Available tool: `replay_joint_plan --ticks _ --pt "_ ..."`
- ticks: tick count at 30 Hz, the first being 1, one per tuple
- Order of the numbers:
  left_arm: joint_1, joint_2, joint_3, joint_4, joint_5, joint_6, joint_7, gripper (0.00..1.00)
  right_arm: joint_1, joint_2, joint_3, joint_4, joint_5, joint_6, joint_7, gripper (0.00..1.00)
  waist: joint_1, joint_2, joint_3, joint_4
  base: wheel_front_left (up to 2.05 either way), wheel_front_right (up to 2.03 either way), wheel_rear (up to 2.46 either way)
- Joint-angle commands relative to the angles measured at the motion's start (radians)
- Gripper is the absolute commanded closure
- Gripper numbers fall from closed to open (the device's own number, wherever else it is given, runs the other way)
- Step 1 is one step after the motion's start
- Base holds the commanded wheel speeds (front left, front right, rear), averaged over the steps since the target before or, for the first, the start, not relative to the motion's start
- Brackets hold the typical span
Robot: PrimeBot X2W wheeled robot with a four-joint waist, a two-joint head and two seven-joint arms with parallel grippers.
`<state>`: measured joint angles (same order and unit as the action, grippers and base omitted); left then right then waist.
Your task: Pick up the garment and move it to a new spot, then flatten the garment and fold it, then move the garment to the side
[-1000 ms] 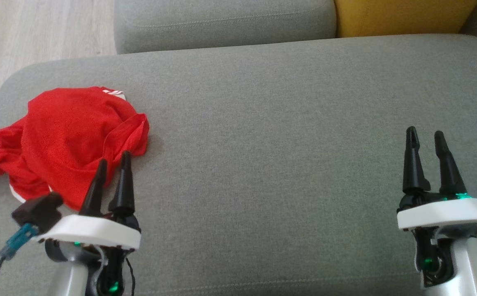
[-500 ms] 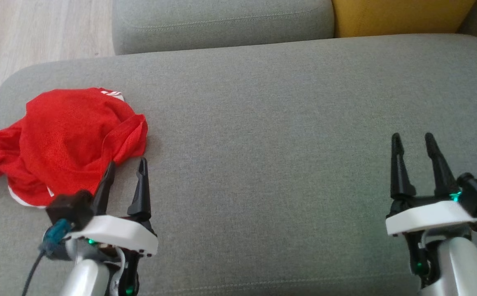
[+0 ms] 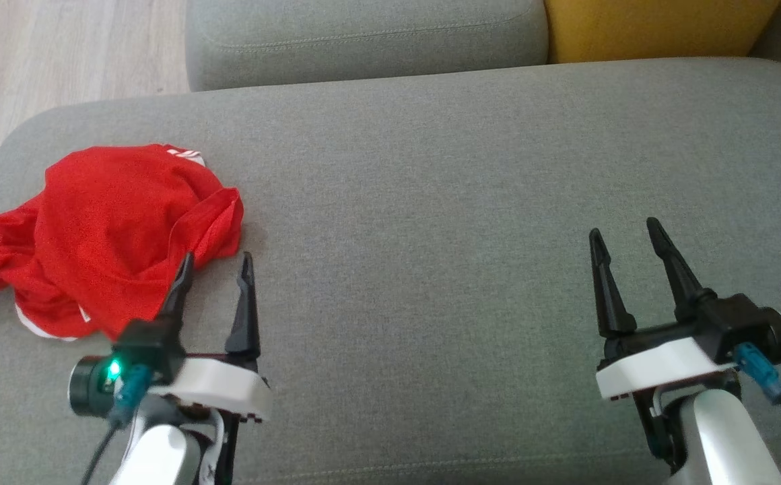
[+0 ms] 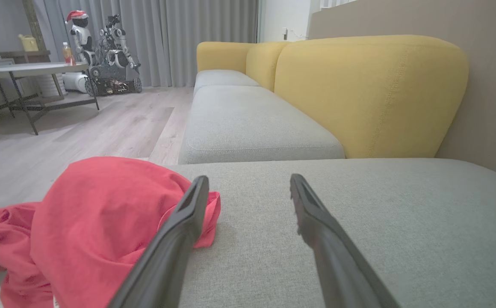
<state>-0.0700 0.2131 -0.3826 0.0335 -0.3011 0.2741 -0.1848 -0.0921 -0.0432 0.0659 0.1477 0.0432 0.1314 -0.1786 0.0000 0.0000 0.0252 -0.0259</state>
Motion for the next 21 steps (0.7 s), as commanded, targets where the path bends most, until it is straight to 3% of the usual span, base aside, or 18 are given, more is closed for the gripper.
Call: replay_joint_plan --ticks 1,6,10,14,21 --pt "-0.064 0.026 0.014 -0.043 0.036 0.011 -0.013 0.00 -0.056 -0.006 0.026 -0.042 -0.038 -0.001 -0.019 0.00 0.0000 0.0000 0.000 0.001 0.00 0.00 0.00" --pt "-0.071 0.045 -0.028 -0.046 0.100 0.039 -0.028 0.00 -0.052 -0.006 0.025 -0.037 -0.073 -0.001 -0.034 0.00 0.0000 0.0000 -0.001 0.002 0.00 0.00 0.00" --pt "-0.064 0.033 -0.022 -0.058 0.092 0.043 -0.040 0.00 -0.048 -0.006 0.021 -0.019 -0.026 -0.001 -0.046 0.00 0.0000 0.0000 0.000 0.004 0.00 0.00 0.00" --pt "-0.028 -0.027 0.044 -0.028 0.001 -0.039 -0.051 0.00 -0.043 -0.007 0.011 0.039 0.044 -0.001 -0.057 0.00 0.0000 0.0000 -0.003 0.006 0.00 0.00 0.00" --pt "0.000 -0.103 0.147 0.068 0.034 -0.185 -0.072 0.00 -0.059 -0.007 0.033 0.144 0.141 -0.001 -0.078 0.00 0.0000 0.0000 -0.005 0.003 0.00 0.00 0.00"
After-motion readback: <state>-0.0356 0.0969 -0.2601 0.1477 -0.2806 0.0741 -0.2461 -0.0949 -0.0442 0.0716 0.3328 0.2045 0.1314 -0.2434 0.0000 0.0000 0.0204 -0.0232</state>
